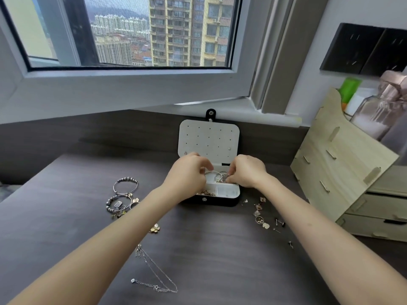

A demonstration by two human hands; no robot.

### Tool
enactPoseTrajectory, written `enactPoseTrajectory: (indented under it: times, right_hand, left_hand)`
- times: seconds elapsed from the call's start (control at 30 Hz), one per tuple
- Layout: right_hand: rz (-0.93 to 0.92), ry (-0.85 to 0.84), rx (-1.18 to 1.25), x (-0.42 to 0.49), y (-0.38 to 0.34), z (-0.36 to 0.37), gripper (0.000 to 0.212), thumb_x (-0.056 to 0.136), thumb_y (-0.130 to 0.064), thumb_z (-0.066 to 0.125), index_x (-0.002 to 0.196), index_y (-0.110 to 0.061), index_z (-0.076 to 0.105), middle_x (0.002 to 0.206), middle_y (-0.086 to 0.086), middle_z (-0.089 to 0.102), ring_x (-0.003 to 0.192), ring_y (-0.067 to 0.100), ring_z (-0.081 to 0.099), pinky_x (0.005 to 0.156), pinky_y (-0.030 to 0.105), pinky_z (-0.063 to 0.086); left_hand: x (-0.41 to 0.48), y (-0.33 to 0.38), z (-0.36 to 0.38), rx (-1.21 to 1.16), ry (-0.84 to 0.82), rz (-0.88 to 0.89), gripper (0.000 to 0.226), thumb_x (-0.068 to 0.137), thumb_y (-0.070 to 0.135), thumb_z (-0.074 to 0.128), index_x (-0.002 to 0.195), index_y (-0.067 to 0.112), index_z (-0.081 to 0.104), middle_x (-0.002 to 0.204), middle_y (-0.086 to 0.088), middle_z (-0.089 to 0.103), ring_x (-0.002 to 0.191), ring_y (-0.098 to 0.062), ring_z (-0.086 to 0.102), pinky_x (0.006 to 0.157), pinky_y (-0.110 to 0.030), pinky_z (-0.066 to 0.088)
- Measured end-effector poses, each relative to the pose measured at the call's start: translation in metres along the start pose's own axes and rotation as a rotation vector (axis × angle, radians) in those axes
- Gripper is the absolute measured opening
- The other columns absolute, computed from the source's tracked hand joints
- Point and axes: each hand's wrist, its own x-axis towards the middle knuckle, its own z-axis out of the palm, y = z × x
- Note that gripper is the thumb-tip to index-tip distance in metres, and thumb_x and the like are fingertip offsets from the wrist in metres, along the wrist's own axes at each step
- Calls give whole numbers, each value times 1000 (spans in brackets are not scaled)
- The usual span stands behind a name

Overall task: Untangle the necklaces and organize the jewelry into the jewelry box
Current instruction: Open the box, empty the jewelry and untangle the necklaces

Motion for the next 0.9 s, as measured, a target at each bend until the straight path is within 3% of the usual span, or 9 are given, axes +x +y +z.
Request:
enactPoseTrajectory:
  times: [0.23,0.37,0.47,0.57,0.7,0.77,0.9]
  right_hand:
    - [-18,91,319,-9,13,-9,13,82,-32,69,78,-20,68,70,-12,57,75,12,55,61,27,37]
    - [-64,129,568,-21,12,-27,19,86,-22,66,82,-4,69,80,10,67,71,15,54,66,32,42]
    - [-105,110,760,-36,7,-47,9,90,-14,62,84,-9,66,77,2,66,71,10,57,62,24,45]
    - [-159,56,897,-54,3,-66,12,90,-9,60,80,-12,65,72,-1,68,67,7,61,61,23,48]
    - [-184,-74,989,-84,1,-75,10,89,-5,60,81,-6,65,72,5,67,63,10,61,54,20,46]
    - [-166,-158,1014,-102,0,-68,8,88,-3,60,82,-2,65,73,9,67,62,12,59,52,20,45]
    - [-116,-338,983,-144,2,-34,10,89,-4,61,81,-6,67,75,10,68,63,10,60,51,18,43]
  left_hand:
    - [4,3,1,-164,-43,-65,39,83,-3,42,98,19,70,103,-1,64,87,-15,55,76,-26,45]
    - [6,9,0,-336,-51,-131,37,85,2,45,86,34,65,102,11,69,92,-10,64,81,-36,55]
    - [4,17,-5,-526,-68,-141,33,86,4,51,86,35,64,98,14,68,97,-7,63,96,-38,48]
    - [-2,27,-12,-735,-149,-131,29,88,-3,53,99,23,63,105,1,68,104,-15,62,101,-35,45]
    - [-22,37,-21,-1074,-360,-193,34,81,-8,59,111,7,61,104,-10,69,103,-24,65,91,-33,52]
    - [-38,37,-21,-1190,-447,-260,35,80,-14,54,111,2,58,99,-16,69,93,-29,68,82,-34,57]
    - [-80,26,-12,-1103,-617,-331,23,85,-12,54,99,3,63,87,-12,70,78,-19,69,71,-25,57]
